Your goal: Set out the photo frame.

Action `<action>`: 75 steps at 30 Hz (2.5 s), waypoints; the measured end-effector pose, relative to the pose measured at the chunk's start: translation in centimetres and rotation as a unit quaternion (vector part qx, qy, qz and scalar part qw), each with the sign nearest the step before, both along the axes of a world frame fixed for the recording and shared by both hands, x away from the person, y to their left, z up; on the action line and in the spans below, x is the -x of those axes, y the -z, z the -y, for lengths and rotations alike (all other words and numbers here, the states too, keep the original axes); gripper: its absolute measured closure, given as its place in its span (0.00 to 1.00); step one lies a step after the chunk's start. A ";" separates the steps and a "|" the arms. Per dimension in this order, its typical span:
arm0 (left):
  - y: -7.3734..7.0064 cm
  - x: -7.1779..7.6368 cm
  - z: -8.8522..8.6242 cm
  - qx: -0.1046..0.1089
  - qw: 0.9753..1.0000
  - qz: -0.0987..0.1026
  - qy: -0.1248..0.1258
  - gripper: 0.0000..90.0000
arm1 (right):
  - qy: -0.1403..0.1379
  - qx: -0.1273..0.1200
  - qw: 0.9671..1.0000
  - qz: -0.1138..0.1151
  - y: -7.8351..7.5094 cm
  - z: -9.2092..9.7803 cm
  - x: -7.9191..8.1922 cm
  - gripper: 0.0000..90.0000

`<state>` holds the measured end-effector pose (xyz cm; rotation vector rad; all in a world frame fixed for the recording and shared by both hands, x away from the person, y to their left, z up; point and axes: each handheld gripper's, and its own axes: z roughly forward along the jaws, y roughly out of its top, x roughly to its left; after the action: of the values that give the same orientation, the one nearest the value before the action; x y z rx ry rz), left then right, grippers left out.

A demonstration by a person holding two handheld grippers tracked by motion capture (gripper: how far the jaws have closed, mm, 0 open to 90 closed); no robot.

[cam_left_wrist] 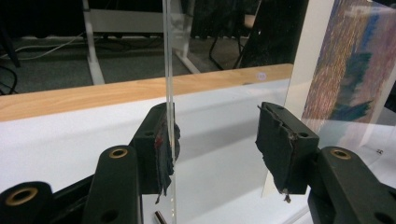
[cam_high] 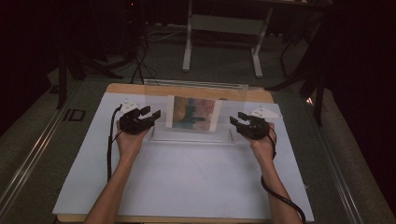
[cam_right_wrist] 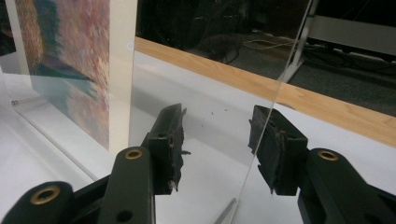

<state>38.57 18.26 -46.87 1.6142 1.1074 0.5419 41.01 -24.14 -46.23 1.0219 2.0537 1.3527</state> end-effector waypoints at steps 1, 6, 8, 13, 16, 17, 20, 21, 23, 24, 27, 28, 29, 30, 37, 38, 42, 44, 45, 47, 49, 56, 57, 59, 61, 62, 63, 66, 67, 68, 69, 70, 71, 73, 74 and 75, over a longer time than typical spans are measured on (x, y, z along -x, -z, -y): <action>0.0 0.1 0.0 0.000 1.000 -0.001 0.001 0.53 | 0.000 -0.003 1.000 -0.001 0.0 0.0 0.2 0.60; -0.2 1.0 -0.1 -0.005 1.000 -0.004 0.001 0.53 | -0.002 -0.009 1.000 -0.002 0.3 -0.1 1.0 0.60; -0.1 1.3 -0.2 -0.004 1.000 -0.006 0.003 0.53 | -0.002 -0.007 1.000 -0.001 0.3 -0.1 1.2 0.60; -0.1 2.0 -0.2 -0.002 1.000 -0.007 0.011 0.53 | -0.002 -0.005 1.000 0.006 0.0 0.0 2.0 0.60; -0.3 2.3 -0.1 -0.006 1.000 -0.009 0.013 0.53 | -0.004 -0.002 1.000 0.008 -0.1 0.2 2.8 0.60; -0.3 2.4 -0.1 -0.007 1.000 -0.008 0.014 0.53 | -0.004 -0.003 1.000 0.009 -0.1 0.2 2.9 0.60; -0.2 2.7 0.0 -0.006 1.000 -0.009 0.020 0.52 | -0.003 -0.008 1.000 0.016 -0.4 0.4 3.4 0.61; -0.2 2.8 0.0 -0.009 1.000 -0.009 0.023 0.52 | -0.002 -0.008 1.000 0.019 -0.6 0.5 3.6 0.61; -0.1 2.8 -0.1 -0.007 1.000 -0.008 0.025 0.52 | -0.002 -0.006 1.000 0.016 -0.7 0.5 3.7 0.61; 0.0 2.9 -0.1 -0.006 1.000 -0.008 0.025 0.52 | -0.003 -0.009 1.000 0.017 -0.6 0.6 3.8 0.62; -0.1 3.0 -0.1 -0.003 1.000 -0.011 0.021 0.52 | -0.002 -0.012 1.000 0.017 -0.5 0.6 3.9 0.62; -0.1 3.1 0.0 -0.001 1.000 -0.011 0.018 0.52 | 0.000 -0.012 1.000 0.017 -0.6 0.5 4.0 0.62; -0.1 3.2 0.0 -0.001 1.000 -0.011 0.017 0.52 | 0.001 -0.012 1.000 0.017 -0.6 0.5 4.1 0.62; -0.1 3.3 0.0 0.000 1.000 -0.012 0.017 0.52 | 0.001 -0.012 1.000 0.017 -0.5 0.5 4.1 0.61; 0.1 3.2 -0.2 0.004 1.000 -0.014 0.022 0.52 | 0.004 -0.010 1.000 0.019 -0.5 0.3 4.4 0.61; 0.1 3.2 -0.2 0.004 1.000 -0.014 0.023 0.52 | 0.003 -0.010 1.000 0.018 -0.5 0.3 4.4 0.61; 0.2 3.1 -0.4 0.010 0.999 -0.017 0.028 0.52 | 0.001 -0.012 1.000 0.020 -0.4 0.4 4.4 0.62; 0.3 3.0 -0.6 0.018 0.999 -0.018 0.030 0.52 | 0.002 -0.011 1.000 0.022 -0.4 0.3 4.4 0.62; 0.3 3.1 -0.6 0.020 0.999 -0.017 0.030 0.52 | 0.002 -0.010 1.000 0.023 -0.4 0.3 4.5 0.62; 0.3 3.1 -0.6 0.020 0.999 -0.016 0.032 0.52 | 0.000 -0.011 1.000 0.023 -0.3 0.4 4.4 0.62; 0.4 3.0 -0.7 0.022 0.999 -0.014 0.036 0.52 | -0.001 -0.011 1.000 0.023 -0.3 0.4 4.4 0.62; 0.5 3.0 -0.8 0.009 0.999 -0.013 0.051 0.49 | -0.020 -0.008 0.999 0.033 -0.1 0.7 4.3 0.61; 0.4 3.0 -0.8 0.005 0.999 -0.011 0.052 0.49 | -0.022 -0.008 0.999 0.033 -0.2 0.8 4.3 0.59; 0.4 3.1 -0.9 -0.003 0.999 -0.006 0.049 0.47 | -0.022 -0.009 0.999 0.032 -0.2 0.9 4.2 0.56; 0.3 3.1 -1.0 -0.001 0.999 -0.001 0.047 0.46 | -0.023 -0.010 0.999 0.032 -0.1 0.9 4.2 0.56; 0.3 3.2 -1.1 0.002 0.999 0.000 0.046 0.45 | -0.024 -0.009 0.999 0.031 -0.1 1.1 4.1 0.55; 0.2 3.2 -1.2 0.003 0.999 0.003 0.045 0.45 | -0.024 -0.009 0.999 0.031 -0.1 1.1 4.1 0.54; 0.1 3.3 -1.5 0.003 0.999 0.006 0.045 0.44 | -0.024 -0.008 0.999 0.031 -0.2 1.3 4.1 0.54; -0.2 3.4 -1.8 -0.007 0.999 0.011 0.044 0.44 | -0.023 -0.009 0.999 0.030 -0.2 1.4 4.1 0.53; -0.3 3.4 -1.9 -0.009 0.999 0.013 0.043 0.44 | -0.023 -0.011 0.999 0.025 -0.3 1.6 4.1 0.52; -0.4 3.4 -2.0 -0.008 0.999 0.015 0.045 0.44 | -0.023 -0.009 0.999 0.024 -0.3 1.7 4.0 0.52; -0.5 3.5 -2.2 -0.006 0.999 0.015 0.047 0.44 | -0.025 -0.006 0.999 0.024 -0.3 1.7 4.0 0.52; -0.6 3.5 -2.3 -0.005 0.999 0.016 0.046 0.44 | -0.026 -0.002 0.999 0.023 -0.3 1.7 4.0 0.52; -0.7 3.5 -2.5 0.000 0.999 0.018 0.046 0.44 | -0.027 0.001 0.999 0.023 -0.3 1.7 4.0 0.52; -0.8 3.6 -2.6 0.000 0.999 0.018 0.044 0.44 | -0.026 0.003 0.999 0.021 -0.4 1.9 4.0 0.52; -0.8 3.6 -2.8 0.000 0.999 0.018 0.043 0.44 | -0.025 0.003 0.999 0.020 -0.4 1.9 4.0 0.52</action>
<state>34.98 21.04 -46.04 1.6375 1.0067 0.5117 37.01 -26.08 -45.81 0.9394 2.0661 1.3802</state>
